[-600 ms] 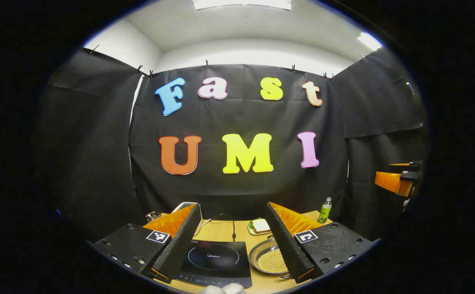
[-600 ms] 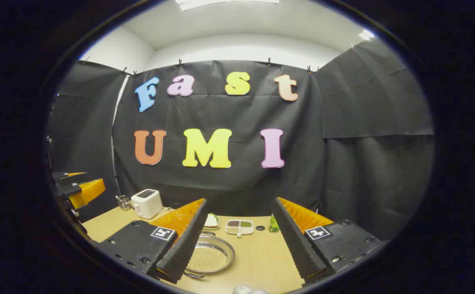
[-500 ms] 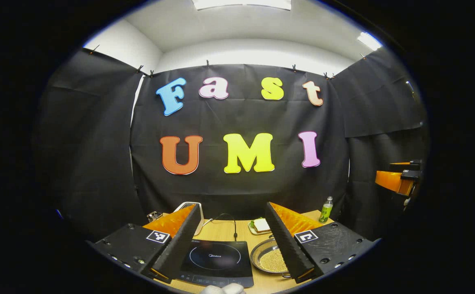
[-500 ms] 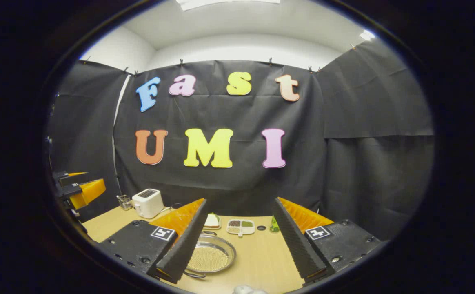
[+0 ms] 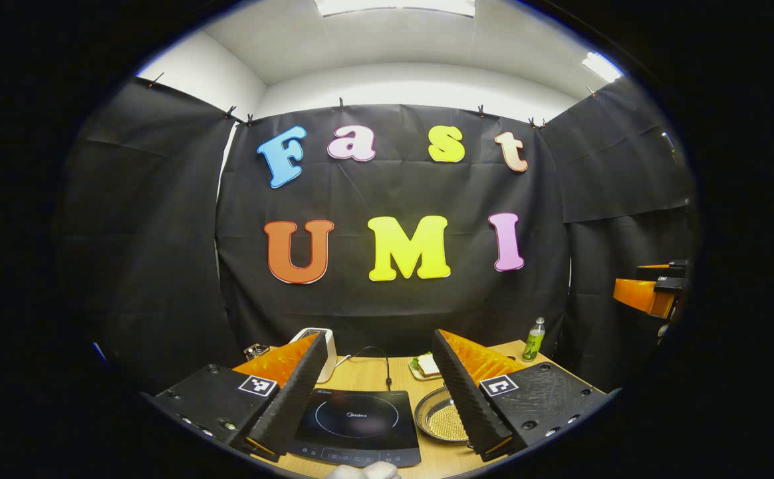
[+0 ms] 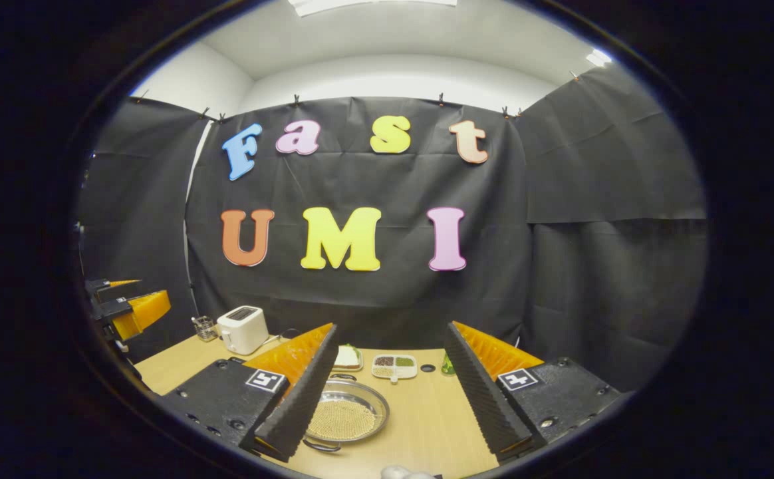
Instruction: First push the handle of the pot to place it horizontally, then grasp the pot with both hands and set it on the induction cooktop.
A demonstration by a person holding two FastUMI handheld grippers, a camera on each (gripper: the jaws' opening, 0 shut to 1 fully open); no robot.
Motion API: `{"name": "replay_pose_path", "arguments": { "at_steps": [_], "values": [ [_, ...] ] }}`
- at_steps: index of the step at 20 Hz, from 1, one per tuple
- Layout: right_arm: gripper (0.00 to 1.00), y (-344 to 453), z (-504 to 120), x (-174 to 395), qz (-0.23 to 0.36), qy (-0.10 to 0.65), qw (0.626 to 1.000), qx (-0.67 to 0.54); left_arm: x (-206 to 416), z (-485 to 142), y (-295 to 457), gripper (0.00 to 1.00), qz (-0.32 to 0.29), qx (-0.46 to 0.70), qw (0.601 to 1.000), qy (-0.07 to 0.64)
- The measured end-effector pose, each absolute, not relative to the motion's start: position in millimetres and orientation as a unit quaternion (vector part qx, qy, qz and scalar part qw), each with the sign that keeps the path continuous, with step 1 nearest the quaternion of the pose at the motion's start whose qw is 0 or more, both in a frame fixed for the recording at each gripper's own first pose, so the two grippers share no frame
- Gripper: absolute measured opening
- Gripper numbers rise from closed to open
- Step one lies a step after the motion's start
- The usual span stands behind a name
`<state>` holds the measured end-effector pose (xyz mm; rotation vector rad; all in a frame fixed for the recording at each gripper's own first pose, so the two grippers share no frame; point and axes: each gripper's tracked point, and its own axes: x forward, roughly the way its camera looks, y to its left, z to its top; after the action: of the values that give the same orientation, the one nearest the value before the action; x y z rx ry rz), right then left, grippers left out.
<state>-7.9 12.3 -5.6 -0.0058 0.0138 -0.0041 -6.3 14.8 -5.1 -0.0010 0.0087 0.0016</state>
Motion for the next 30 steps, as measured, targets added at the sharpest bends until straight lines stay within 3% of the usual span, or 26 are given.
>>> {"name": "replay_pose_path", "arguments": {
  "at_steps": [1, 2, 3, 5, 6, 7, 8, 11, 12, 14, 16, 17, 18, 19, 21, 26, 27, 28, 29, 30],
  "values": [
    [0.97, 13, -5, -7, -0.002, 0.008, 1.000, -0.005, -6, -4, 14, 0.85, 0.002, -0.001, 1.000, 0.005],
    [0.97, 13, -6, -7, 0.000, 0.008, 1.000, -0.006, -7, -6, 15, 0.95, 0.003, -0.001, 1.000, 0.005],
    [0.97, 14, -5, -7, 0.003, 0.008, 1.000, -0.006, -7, -5, 16, 0.85, 0.005, -0.001, 1.000, 0.005],
    [0.97, 17, -6, -4, 0.007, 0.008, 1.000, -0.005, -8, -4, 17, 0.85, 0.009, -0.002, 1.000, 0.004],
    [0.97, 19, -7, -2, 0.011, 0.008, 1.000, -0.004, -10, -3, 18, 0.95, 0.011, -0.001, 1.000, 0.004],
    [0.97, 23, -6, 0, 0.016, 0.010, 1.000, -0.002, -11, -4, 20, 0.95, 0.014, 0.000, 1.000, 0.004],
    [1.00, 27, -9, 2, 0.022, 0.013, 1.000, -0.001, -12, -4, 21, 0.85, 0.015, 0.000, 1.000, 0.003],
    [0.96, 47, -16, 9, 0.048, 0.032, 0.998, 0.004, -12, -6, 22, 0.84, 0.016, 0.004, 1.000, 0.001],
    [0.97, 54, -18, 13, 0.056, 0.037, 0.998, 0.006, -14, -7, 21, 0.95, 0.016, 0.004, 1.000, 0.001],
    [0.96, 72, -24, 19, 0.077, 0.047, 0.996, 0.006, -16, -11, 20, 0.95, 0.014, 0.002, 1.000, 0.003],
    [0.84, 94, -39, 26, 0.103, 0.068, 0.992, 0.001, -19, -17, 20, 0.95, 0.014, 0.003, 1.000, 0.006],
    [0.72, 106, -47, 29, 0.118, 0.081, 0.990, -0.003, -20, -20, 22, 0.95, 0.015, 0.004, 1.000, 0.006],
    [0.61, 117, -55, 32, 0.133, 0.092, 0.987, -0.004, -21, -22, 22, 0.85, 0.015, 0.006, 1.000, 0.007],
    [0.50, 127, -65, 35, 0.145, 0.107, 0.984, -0.008, -22, -24, 24, 0.95, 0.017, 0.007, 1.000, 0.008],
    [0.30, 147, -88, 39, 0.170, 0.138, 0.976, -0.008, -26, -27, 27, 0.95, 0.021, 0.008, 1.000, 0.010],
    [0.00, 183, -164, 43, 0.204, 0.232, 0.951, 0.003, -30, -42, 36, 0.95, 0.032, 0.001, 0.999, 0.019],
    [0.01, 187, -180, 43, 0.208, 0.246, 0.946, 0.002, -29, -43, 38, 0.85, 0.036, 0.001, 0.999, 0.019],
    [0.04, 191, -194, 42, 0.211, 0.260, 0.942, 0.000, -28, -45, 40, 0.95, 0.039, 0.002, 0.999, 0.021],
    [0.04, 195, -209, 42, 0.212, 0.272, 0.938, -0.004, -28, -48, 42, 0.95, 0.042, 0.003, 0.999, 0.022],
    [0.00, 198, -223, 38, 0.215, 0.286, 0.934, -0.005, -30, -52, 44, 0.85, 0.043, 0.002, 0.999, 0.023]
  ]
}}
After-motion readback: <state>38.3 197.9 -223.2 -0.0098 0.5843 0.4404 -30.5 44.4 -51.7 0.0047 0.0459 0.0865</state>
